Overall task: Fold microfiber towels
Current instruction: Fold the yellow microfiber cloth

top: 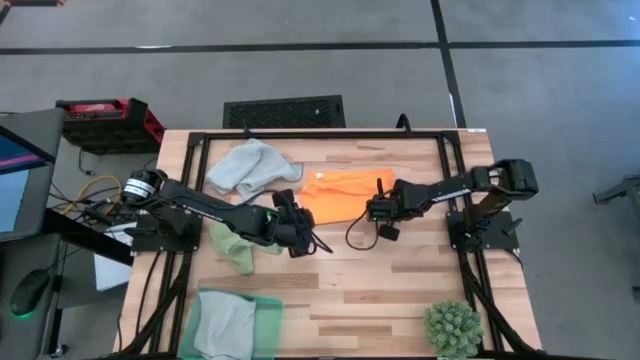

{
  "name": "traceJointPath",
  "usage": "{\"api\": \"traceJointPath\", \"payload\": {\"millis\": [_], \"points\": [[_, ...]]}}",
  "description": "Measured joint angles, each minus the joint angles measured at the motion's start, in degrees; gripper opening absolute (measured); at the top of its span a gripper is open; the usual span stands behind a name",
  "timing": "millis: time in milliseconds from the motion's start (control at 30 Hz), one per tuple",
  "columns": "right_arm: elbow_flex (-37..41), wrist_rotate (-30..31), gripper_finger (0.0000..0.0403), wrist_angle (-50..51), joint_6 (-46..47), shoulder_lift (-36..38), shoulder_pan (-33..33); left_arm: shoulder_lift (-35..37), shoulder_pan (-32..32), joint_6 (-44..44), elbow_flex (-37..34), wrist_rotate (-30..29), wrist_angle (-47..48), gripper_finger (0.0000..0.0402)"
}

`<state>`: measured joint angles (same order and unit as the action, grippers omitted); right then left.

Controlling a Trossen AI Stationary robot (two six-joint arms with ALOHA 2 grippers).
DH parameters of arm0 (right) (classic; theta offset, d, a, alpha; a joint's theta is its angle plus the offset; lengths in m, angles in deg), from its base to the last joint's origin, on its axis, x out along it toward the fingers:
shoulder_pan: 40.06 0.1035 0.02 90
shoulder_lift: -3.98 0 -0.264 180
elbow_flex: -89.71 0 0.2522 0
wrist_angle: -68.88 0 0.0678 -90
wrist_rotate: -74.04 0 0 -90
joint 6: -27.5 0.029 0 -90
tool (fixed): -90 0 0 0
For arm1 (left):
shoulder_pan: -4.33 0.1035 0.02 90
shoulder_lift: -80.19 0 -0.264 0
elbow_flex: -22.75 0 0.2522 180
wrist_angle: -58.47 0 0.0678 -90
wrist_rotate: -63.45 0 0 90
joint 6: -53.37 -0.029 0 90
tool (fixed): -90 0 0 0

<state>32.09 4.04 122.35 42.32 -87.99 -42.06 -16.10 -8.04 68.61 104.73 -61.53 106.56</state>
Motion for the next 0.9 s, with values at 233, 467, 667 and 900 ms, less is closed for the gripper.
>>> {"api": "traceJointPath", "payload": {"millis": [233,467,667,900], "points": [[-7.7,2.4,0.0009,1.3,-5.1,0.1,-0.4,0.1,-0.3,7.8,0.0,-5.4,4.9,0.0178],[-12.9,2.6,0.0006,-2.4,-12.6,-0.3,-0.7,3.9,-2.0,14.7,0.0,-8.2,9.5,0.0178],[-15.7,1.2,0.0003,-14.0,-20.2,-2.4,-1.5,8.3,-3.3,16.1,0.0,-8.0,11.1,0.0178],[-24.1,-0.4,0.0003,-16.8,-23.9,-12.6,-2.8,10.3,-3.4,19.6,0.0,-7.3,13.9,0.0178]]}}
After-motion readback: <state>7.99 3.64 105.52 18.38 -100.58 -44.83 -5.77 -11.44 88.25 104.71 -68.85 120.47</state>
